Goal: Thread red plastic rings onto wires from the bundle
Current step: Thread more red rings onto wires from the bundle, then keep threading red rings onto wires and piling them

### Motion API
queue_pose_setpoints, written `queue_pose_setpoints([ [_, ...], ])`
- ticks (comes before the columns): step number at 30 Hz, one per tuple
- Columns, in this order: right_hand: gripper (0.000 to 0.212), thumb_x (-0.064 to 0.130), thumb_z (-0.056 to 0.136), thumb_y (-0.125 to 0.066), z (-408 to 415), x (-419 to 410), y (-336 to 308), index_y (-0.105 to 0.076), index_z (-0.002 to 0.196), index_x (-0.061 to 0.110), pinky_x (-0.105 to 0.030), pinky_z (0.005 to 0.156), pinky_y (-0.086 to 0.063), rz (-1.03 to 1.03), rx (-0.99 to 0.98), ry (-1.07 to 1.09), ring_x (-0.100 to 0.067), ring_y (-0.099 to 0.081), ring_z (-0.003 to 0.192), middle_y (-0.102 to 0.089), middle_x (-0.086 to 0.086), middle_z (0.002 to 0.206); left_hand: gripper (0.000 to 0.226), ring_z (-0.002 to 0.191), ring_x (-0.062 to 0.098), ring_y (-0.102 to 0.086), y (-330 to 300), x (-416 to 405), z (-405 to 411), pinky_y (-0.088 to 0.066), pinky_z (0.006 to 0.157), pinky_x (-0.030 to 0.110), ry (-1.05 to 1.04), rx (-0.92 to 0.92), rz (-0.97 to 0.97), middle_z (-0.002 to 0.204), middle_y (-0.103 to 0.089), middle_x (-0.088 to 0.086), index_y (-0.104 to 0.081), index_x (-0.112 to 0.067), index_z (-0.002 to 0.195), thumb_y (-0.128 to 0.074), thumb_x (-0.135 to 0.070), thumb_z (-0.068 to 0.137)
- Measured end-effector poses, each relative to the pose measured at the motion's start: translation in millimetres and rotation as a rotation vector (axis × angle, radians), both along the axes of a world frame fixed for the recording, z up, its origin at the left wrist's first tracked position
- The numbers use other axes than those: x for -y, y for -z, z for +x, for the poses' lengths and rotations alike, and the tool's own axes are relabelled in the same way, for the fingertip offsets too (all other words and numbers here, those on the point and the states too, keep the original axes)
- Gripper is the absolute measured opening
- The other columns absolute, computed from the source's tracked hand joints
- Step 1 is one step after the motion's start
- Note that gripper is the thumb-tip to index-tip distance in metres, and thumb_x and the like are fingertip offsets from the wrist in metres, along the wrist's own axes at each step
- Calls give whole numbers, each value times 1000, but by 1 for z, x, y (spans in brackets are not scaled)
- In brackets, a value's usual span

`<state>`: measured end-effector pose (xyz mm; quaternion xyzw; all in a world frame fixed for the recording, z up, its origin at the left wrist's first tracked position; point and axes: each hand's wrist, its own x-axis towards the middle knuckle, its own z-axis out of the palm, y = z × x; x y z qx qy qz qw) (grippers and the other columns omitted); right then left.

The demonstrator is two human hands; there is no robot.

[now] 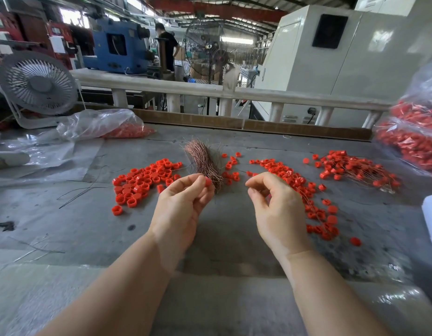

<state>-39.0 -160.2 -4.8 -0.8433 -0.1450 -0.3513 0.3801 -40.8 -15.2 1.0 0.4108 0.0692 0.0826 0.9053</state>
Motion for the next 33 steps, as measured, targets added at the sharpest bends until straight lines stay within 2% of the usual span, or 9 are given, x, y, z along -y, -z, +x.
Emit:
queue_pose_setpoints([
  [4, 15, -4, 81, -59, 6, 11, -3, -65, 81, 10, -37, 70, -49, 211, 22, 139, -24, -60, 74, -65, -2, 75, 9, 64, 13, -64, 1, 0, 0, -56, 68, 22, 40, -50, 92, 78, -66, 9, -62, -2, 91, -56, 1, 85],
  [10, 19, -3, 86, -51, 16, 29, -5, -65, 89, 10, -27, 70, -40, 439, 9, 408, -27, -59, 82, -63, -5, 85, 9, 67, 14, -61, 2, 3, -1, -56, 65, 20, 80, -67, 174, 77, -65, 10, -63, -1, 84, -55, 5, 85],
  [12, 24, -4, 87, -46, 18, 33, -5, -66, 91, 9, -30, 73, -40, 440, -33, 491, -30, -58, 87, -66, -9, 93, 10, 65, 14, -61, 2, 4, -1, -56, 64, 20, 83, -56, 218, 76, -65, 9, -63, -1, 81, -55, 5, 85],
  [15, 37, -8, 83, -37, 19, 37, -3, -68, 95, 8, -36, 82, -43, 358, -140, 569, -33, -56, 95, -64, -13, 105, 12, 67, 13, -61, 3, 5, -2, -55, 72, 23, 77, -57, 325, 74, -65, 7, -66, -4, 79, -58, 3, 84],
  [18, 43, -11, 80, -39, 20, 39, -2, -68, 105, 10, -45, 96, -38, 255, -240, 608, -34, -52, 109, -59, -11, 117, 14, 70, 14, -61, 4, 6, -4, -53, 76, 26, 62, -60, 434, 73, -66, 5, -68, -9, 78, -61, 2, 83],
  [25, 35, 3, 86, -49, 19, 38, 1, -62, 117, 13, -40, 101, -21, 38, -455, 654, -30, -35, 126, -48, -4, 135, 20, 60, 7, -58, 7, 6, -4, -53, 73, 30, -73, -22, 742, 62, -65, -9, -69, -22, 71, -66, -3, 79],
  [28, 35, 3, 84, -52, 16, 34, 1, -63, 116, 11, -41, 106, -17, -102, -372, 646, -26, -28, 130, -41, -3, 143, 25, 59, 11, -55, 8, 2, -1, -51, 73, 32, -200, -31, 872, 61, -62, -7, -65, -24, 67, -65, -3, 79],
  [30, 38, 2, 82, -54, 13, 28, 1, -62, 118, 13, -39, 107, -14, -179, -278, 611, -25, -28, 131, -41, -2, 144, 25, 65, 15, -56, 8, -3, 2, -47, 72, 27, -301, -33, 967, 65, -62, -7, -63, -26, 68, -65, -4, 80],
  [33, 40, -2, 79, -56, 10, 18, 3, -64, 116, 12, -39, 107, -21, -253, -179, 465, -27, -36, 127, -49, -3, 137, 20, 88, 19, -56, 10, -10, 6, -34, 73, 20, -434, -35, 1192, 89, -61, -1, -66, -21, 81, -59, -2, 83],
])
